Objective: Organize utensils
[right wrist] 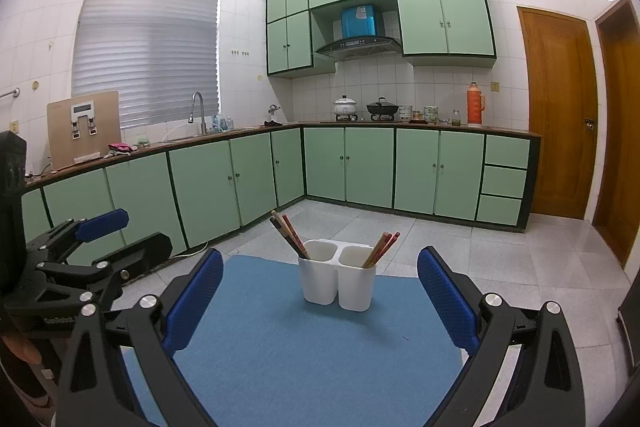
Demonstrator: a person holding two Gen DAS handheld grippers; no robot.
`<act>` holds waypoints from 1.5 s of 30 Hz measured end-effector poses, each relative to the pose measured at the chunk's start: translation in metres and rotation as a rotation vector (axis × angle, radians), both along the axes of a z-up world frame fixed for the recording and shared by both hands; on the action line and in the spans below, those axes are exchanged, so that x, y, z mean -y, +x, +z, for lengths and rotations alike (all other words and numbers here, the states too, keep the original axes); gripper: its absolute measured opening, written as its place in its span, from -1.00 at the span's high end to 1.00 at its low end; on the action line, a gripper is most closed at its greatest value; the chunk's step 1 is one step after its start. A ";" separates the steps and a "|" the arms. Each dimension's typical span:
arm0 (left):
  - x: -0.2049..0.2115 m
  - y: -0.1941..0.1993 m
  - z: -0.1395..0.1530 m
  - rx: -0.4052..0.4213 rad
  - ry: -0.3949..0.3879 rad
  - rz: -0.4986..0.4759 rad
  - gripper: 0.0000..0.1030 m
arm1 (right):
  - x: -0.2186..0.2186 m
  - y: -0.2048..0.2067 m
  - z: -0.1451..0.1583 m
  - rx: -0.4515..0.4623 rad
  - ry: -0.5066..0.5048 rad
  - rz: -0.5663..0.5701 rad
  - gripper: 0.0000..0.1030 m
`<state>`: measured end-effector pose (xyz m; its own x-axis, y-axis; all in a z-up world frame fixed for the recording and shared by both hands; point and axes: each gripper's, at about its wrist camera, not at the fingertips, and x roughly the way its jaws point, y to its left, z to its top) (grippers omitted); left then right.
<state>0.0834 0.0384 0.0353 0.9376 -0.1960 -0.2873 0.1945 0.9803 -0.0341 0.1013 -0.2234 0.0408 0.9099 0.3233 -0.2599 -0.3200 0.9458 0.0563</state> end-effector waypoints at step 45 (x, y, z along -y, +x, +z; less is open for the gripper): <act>-0.009 -0.001 -0.003 -0.004 -0.002 0.005 -0.89 | 0.000 0.001 0.001 -0.001 0.001 0.000 -0.86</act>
<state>0.0823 0.0472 0.0322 0.9375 -0.1917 -0.2905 0.1891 0.9813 -0.0371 0.1019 -0.2233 0.0421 0.9096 0.3234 -0.2610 -0.3197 0.9458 0.0575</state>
